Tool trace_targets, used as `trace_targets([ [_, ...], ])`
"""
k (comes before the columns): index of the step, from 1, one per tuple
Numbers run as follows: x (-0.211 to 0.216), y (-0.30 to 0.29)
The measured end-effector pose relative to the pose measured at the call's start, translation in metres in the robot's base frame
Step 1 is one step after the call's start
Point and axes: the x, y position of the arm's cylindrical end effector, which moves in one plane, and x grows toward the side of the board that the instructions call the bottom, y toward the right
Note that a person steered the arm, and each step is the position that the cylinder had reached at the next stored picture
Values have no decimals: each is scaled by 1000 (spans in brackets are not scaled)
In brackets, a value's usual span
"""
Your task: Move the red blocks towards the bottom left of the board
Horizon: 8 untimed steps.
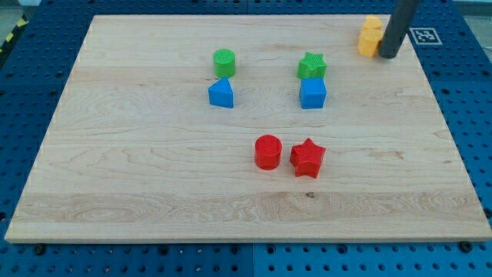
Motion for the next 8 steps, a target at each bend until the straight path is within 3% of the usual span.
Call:
trace_targets([
  [2,5,-2],
  [3,48,-3],
  [4,52,-40],
  [6,59,-53],
  [7,111,-45],
  [8,158,-85],
])
